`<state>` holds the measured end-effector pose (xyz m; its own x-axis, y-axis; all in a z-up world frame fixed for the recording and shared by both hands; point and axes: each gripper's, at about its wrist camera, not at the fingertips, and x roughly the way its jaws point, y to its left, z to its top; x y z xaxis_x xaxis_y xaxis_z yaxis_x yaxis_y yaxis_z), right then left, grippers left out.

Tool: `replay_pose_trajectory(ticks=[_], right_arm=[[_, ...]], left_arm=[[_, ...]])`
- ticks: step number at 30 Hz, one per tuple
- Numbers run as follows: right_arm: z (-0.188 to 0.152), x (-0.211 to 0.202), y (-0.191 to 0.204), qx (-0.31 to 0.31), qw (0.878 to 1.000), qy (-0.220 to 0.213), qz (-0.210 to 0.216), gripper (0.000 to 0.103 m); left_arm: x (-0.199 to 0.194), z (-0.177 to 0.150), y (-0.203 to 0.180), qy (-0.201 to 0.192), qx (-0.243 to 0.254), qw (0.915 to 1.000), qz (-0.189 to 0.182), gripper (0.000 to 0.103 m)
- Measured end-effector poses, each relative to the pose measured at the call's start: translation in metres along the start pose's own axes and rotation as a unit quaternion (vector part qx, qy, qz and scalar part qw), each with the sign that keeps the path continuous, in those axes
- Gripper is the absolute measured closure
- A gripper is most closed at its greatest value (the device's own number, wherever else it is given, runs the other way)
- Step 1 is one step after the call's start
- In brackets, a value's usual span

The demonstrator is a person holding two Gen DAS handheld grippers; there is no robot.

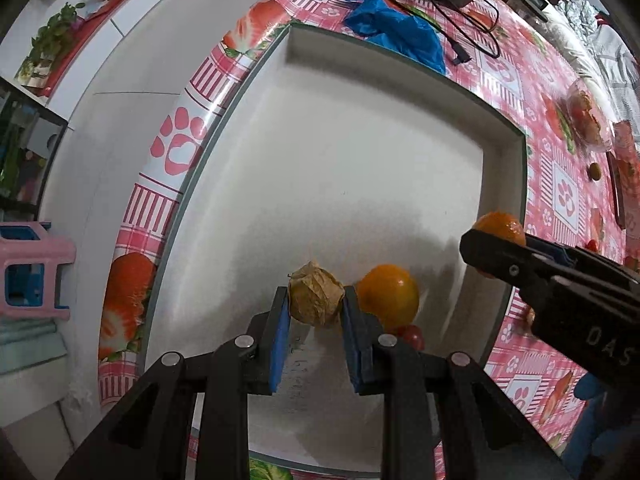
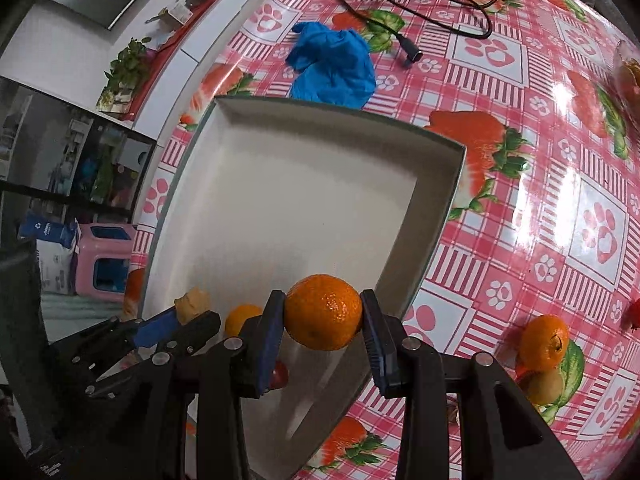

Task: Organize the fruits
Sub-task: 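Lower the beige fruit into the tray and open the left gripper while the right gripper carries the mandarin, then lower the mandarin into the tray and open the right gripper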

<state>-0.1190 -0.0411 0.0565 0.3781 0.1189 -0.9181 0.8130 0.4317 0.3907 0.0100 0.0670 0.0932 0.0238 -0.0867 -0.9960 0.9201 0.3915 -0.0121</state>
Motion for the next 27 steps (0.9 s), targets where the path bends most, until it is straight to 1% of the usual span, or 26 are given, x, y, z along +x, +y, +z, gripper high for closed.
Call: replay_pose_trajectory(ticks=[8,11,13,14,15,16,18,22,23,24,25,26,27], right_arm=[[-0.002,0.008,0.003,0.0,1.0,0.006,-0.003,0.064],[-0.001,0.01,0.004,-0.003,1.0,0.008,-0.005,0.064],[-0.001,0.01,0.004,-0.004,1.0,0.009,-0.006,0.063],[-0.001,0.01,0.004,-0.003,1.0,0.011,-0.004,0.063],[-0.001,0.01,0.004,-0.002,1.0,0.012,-0.001,0.057],[-0.001,0.01,0.005,-0.002,1.0,0.013,0.003,0.05],[-0.001,0.009,0.007,-0.005,1.0,0.01,0.005,0.041],[-0.002,0.002,0.01,-0.007,1.0,0.006,0.008,0.04],[-0.003,0.0,0.009,-0.004,1.0,0.004,0.01,0.038],[-0.003,-0.004,0.007,0.0,1.0,0.001,0.01,0.025],[-0.004,-0.01,0.006,0.004,1.0,-0.006,0.022,0.006],[-0.006,-0.017,0.004,0.009,1.0,-0.013,0.02,0.0],[-0.007,-0.022,0.003,0.011,1.0,-0.021,0.013,0.0]], left_arm=[[0.007,-0.009,-0.003,0.005,0.011,0.9999,0.009,0.075],[0.007,-0.011,-0.003,0.006,0.015,0.9998,0.01,0.072],[0.006,-0.012,-0.006,0.005,0.018,0.9997,0.014,0.061],[0.005,-0.013,-0.009,0.001,0.018,0.9997,0.019,0.045],[0.004,-0.011,-0.01,-0.003,0.017,0.9996,0.022,0.031],[0.001,-0.011,-0.01,-0.01,0.015,0.9996,0.024,0.027],[-0.005,-0.011,-0.009,-0.018,0.012,0.9995,0.024,0.025],[-0.011,-0.015,-0.012,-0.014,0.024,0.9991,0.032,0.025],[-0.013,-0.017,-0.015,-0.015,0.031,0.9988,0.034,0.025],[-0.016,-0.018,-0.018,-0.015,0.036,0.9986,0.035,0.025],[-0.019,-0.021,-0.023,-0.015,0.043,0.9983,0.036,0.025],[-0.021,-0.023,-0.028,-0.015,0.049,0.998,0.038,0.025],[-0.023,-0.025,-0.032,-0.015,0.054,0.9976,0.039,0.024]])
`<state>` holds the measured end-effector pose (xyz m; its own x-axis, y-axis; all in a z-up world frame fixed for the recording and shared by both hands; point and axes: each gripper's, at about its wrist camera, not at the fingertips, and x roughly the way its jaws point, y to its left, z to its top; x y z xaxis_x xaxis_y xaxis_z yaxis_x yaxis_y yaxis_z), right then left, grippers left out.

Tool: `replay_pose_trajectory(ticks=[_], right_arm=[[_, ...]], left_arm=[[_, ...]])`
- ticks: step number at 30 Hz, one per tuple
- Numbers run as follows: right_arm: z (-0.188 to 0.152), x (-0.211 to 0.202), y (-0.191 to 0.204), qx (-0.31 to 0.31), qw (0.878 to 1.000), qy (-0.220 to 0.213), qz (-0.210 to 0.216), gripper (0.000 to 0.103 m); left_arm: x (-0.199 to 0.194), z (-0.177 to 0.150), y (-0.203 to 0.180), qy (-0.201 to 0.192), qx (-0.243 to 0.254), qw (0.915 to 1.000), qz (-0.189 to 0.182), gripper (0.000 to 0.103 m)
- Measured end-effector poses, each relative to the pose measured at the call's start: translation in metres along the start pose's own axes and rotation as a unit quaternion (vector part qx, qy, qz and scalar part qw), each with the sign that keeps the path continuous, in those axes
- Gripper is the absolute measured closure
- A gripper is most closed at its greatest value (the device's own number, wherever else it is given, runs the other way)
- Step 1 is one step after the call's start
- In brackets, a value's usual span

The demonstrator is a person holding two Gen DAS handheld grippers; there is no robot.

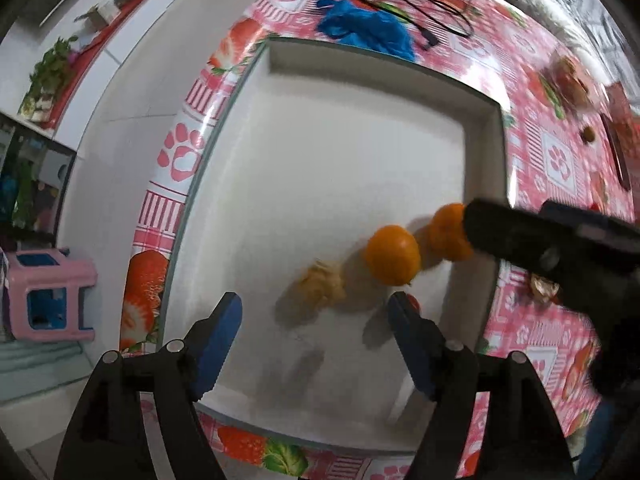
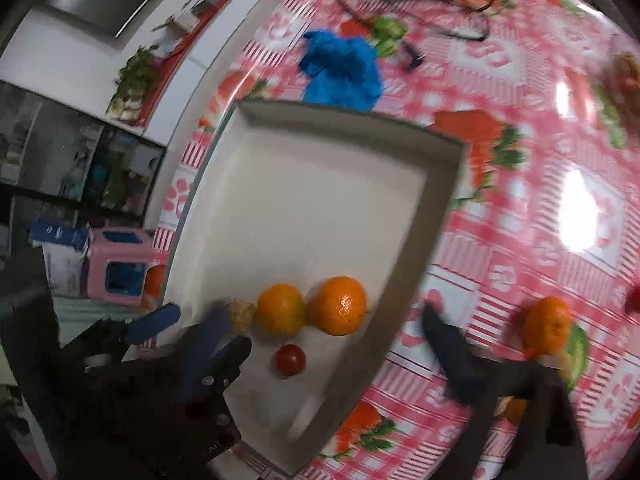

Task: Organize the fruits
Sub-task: 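Lower the mandarin into the tray and open the right gripper, then move both grippers back over the fruit pile on the tablecloth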

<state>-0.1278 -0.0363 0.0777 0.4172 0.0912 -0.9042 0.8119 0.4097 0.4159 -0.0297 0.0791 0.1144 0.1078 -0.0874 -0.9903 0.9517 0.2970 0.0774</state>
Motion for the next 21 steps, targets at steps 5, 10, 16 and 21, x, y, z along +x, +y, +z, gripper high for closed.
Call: replay_pose_trajectory(ticks=[5,10,16,21], right_arm=[[-0.011,-0.043,-0.025,0.024,0.999,-0.028,-0.019,0.0],[-0.03,-0.07,-0.066,0.058,0.994,-0.031,-0.087,0.0],[-0.052,-0.066,-0.102,0.086,0.989,0.003,-0.124,0.0],[-0.064,-0.049,-0.114,0.095,0.987,0.039,-0.124,0.0]], left_arm=[[-0.011,-0.007,-0.027,0.002,0.017,0.9999,-0.002,0.024],[-0.025,-0.014,-0.072,-0.005,0.05,0.9987,-0.01,0.024],[-0.017,-0.02,-0.093,0.011,0.091,0.9958,0.004,0.023],[-0.016,-0.024,-0.102,0.023,0.092,0.9955,0.004,0.023]])
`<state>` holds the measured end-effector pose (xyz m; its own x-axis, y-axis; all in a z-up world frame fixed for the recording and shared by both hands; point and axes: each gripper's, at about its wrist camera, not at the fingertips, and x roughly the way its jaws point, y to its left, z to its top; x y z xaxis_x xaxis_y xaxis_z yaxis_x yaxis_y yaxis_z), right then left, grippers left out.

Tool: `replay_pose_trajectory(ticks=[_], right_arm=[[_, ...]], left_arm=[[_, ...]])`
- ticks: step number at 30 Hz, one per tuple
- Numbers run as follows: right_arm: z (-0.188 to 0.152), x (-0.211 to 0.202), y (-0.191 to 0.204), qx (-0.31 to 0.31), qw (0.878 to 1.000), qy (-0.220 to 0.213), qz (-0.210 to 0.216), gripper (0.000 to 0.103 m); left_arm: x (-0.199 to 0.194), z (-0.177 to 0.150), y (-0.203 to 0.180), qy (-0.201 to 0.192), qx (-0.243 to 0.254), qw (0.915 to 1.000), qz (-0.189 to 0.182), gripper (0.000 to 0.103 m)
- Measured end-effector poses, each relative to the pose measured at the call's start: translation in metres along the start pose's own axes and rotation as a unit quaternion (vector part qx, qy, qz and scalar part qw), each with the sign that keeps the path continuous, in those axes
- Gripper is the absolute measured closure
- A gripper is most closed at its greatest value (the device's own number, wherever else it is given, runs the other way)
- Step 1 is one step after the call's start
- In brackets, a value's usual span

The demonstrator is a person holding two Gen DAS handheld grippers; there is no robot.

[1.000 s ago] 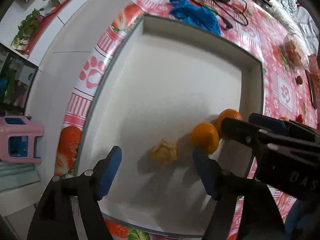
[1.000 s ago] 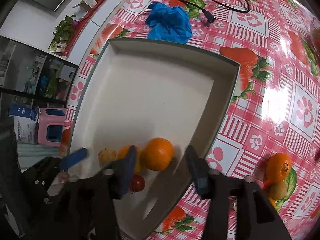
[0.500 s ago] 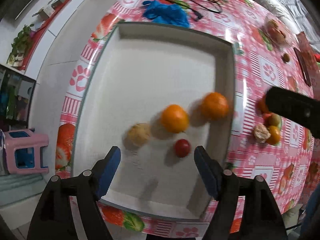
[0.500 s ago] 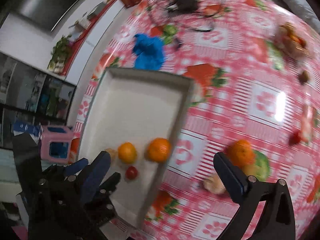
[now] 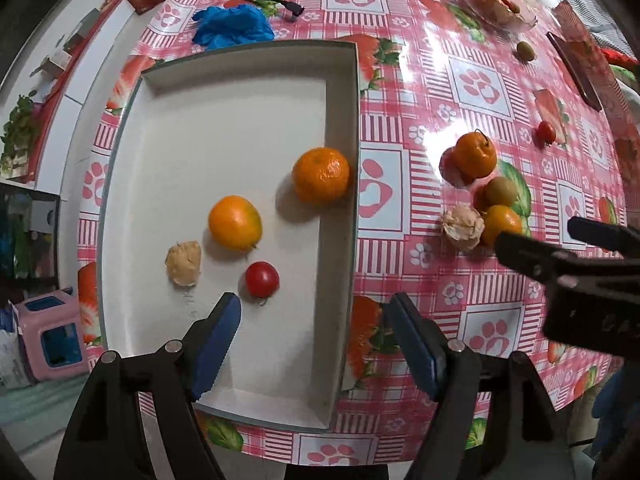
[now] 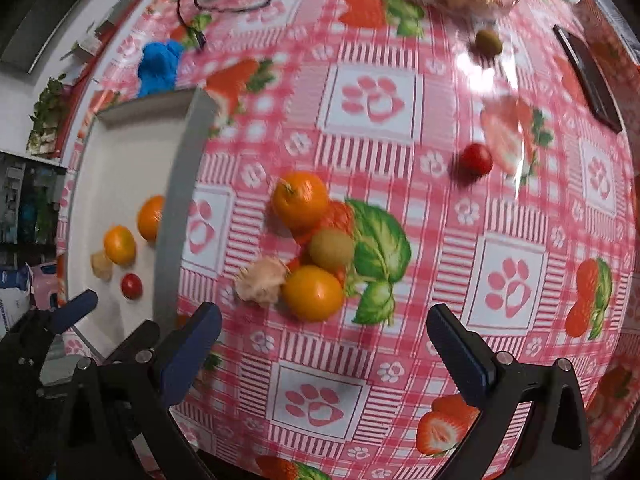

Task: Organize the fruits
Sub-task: 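Move both grippers back over the fruit pile on the tablecloth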

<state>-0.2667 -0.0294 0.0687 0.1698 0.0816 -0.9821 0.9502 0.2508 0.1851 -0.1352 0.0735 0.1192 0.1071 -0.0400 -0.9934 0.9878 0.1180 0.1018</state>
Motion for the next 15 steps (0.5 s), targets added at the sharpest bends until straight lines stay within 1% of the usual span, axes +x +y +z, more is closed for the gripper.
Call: replay_pose_trajectory(ticks=[3,9,15], right_arm=[[-0.004,0.007,0.0,-0.006,1.0,0.011,-0.002,0.0],[-0.008,0.011,0.003,-0.02,1.0,0.014,-0.017,0.0],[-0.006,0.02,0.006,-0.03,0.999,0.026,-0.027,0.0]], left_arm=[[0.0,0.0,-0.003,0.002,-0.002,1.0,0.003,0.023],[0.004,0.002,0.005,0.001,-0.006,1.0,0.005,0.023],[0.008,0.002,0.003,0.004,-0.002,1.0,0.005,0.023]])
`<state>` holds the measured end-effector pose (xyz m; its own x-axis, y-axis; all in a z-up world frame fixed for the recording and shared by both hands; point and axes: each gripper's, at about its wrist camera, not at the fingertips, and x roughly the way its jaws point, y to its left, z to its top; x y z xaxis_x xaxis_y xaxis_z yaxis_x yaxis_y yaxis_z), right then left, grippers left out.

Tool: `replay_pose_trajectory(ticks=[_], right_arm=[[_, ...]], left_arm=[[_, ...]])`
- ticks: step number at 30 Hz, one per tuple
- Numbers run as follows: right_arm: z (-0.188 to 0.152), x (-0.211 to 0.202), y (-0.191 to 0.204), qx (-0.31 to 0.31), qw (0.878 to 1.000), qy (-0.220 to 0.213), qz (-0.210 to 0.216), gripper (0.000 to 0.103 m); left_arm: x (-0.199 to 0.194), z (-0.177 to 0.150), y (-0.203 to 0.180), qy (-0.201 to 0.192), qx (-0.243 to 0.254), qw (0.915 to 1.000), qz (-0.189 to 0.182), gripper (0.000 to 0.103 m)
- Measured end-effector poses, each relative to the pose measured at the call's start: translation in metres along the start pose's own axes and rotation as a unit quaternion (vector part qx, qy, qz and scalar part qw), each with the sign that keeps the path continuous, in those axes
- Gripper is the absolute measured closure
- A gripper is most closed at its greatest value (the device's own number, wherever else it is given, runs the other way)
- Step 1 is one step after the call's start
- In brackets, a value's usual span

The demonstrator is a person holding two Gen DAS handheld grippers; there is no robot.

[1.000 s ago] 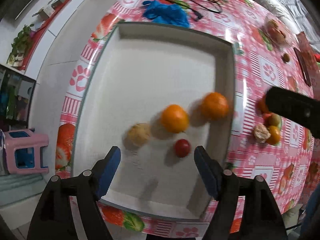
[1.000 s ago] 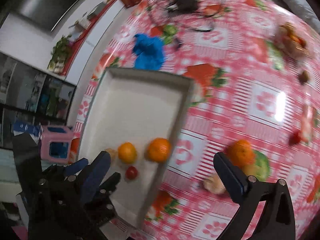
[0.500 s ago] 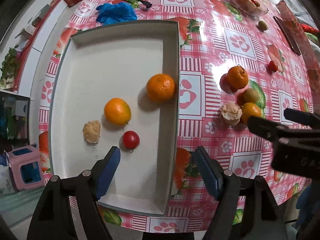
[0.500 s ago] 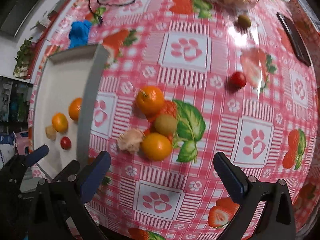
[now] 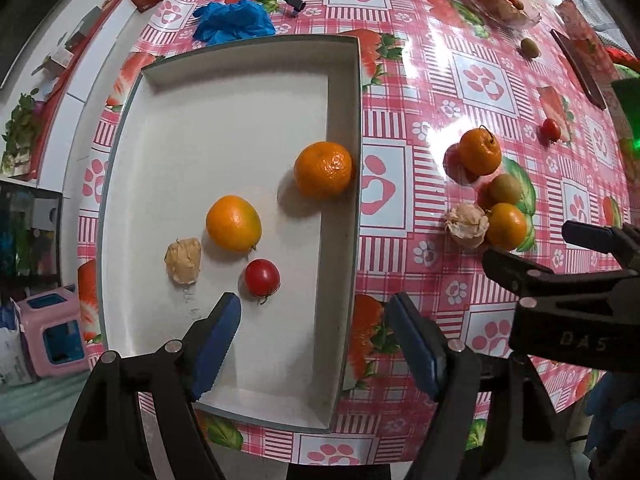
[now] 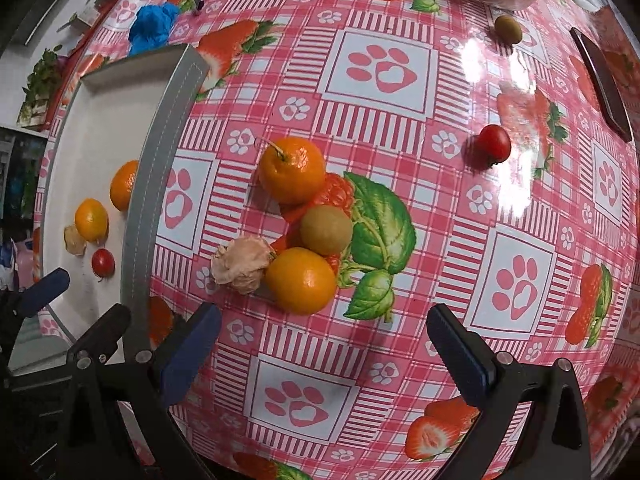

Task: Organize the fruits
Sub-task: 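Move both grippers back over the fruit pile on the tablecloth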

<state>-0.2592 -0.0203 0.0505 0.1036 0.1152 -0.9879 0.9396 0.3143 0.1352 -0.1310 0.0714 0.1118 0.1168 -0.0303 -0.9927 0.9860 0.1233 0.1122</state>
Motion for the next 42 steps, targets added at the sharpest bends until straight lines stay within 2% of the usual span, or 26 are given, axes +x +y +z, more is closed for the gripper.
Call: replay_pose_trajectory(ticks=[23,28,36,42], right_arm=[[-0.008,0.007,0.004,-0.003,1.0,0.012,0.0,0.0],[-0.012,0.007,-0.002,0.012,1.0,0.009,0.006,0.0],[-0.015,0.016,-0.025,0.032,0.999,0.022,-0.008,0.0],[-0.028,0.035,-0.034,0.019,0.999,0.034,-0.034,0.0]], left_arm=[[-0.005,-0.012,-0.005,-0.006,0.011,0.9999,0.001,0.023],[-0.005,-0.013,-0.002,-0.007,0.009,0.9999,0.003,0.023],[-0.002,-0.01,0.015,-0.004,0.004,0.9999,0.008,0.023],[-0.007,-0.008,0.028,-0.014,0.0,0.9999,-0.002,0.023]])
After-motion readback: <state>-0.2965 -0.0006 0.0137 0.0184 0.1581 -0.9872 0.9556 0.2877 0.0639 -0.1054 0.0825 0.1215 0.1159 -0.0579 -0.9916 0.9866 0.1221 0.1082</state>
